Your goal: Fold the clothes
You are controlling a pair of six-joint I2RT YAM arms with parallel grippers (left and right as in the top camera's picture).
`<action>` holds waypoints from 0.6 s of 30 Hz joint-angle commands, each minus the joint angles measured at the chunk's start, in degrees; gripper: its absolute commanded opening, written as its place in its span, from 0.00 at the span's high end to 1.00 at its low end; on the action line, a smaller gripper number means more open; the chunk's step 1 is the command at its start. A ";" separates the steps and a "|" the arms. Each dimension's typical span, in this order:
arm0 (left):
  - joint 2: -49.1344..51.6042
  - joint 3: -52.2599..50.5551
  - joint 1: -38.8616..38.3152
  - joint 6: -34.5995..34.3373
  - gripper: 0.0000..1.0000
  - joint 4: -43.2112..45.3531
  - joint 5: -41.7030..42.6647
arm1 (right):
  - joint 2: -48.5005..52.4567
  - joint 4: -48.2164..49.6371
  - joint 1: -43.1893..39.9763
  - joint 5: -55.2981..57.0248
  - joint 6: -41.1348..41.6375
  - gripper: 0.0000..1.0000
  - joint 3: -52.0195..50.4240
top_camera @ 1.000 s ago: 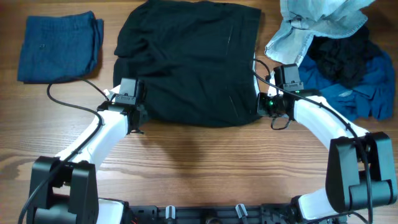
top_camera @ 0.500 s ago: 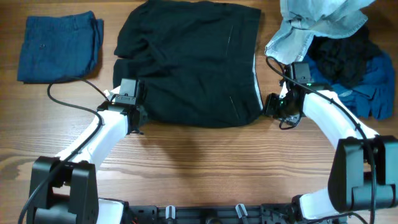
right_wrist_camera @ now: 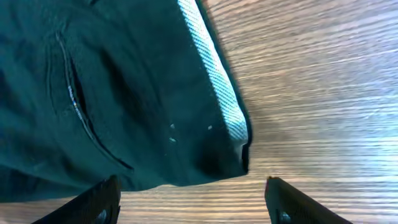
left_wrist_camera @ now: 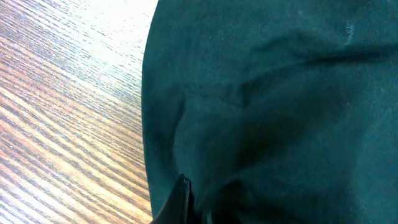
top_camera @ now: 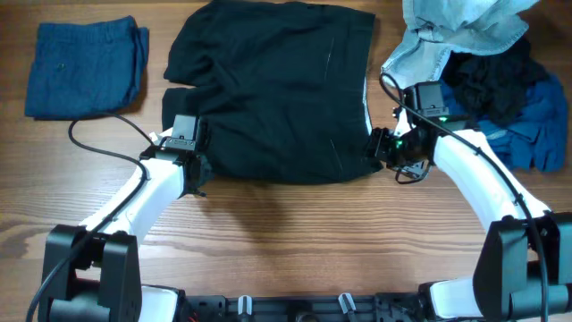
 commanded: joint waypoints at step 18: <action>-0.98 -0.52 0.31 -5.84 0.96 -7.34 3.13 | 8.00 8.35 1.60 4.50 8.41 0.61 -3.61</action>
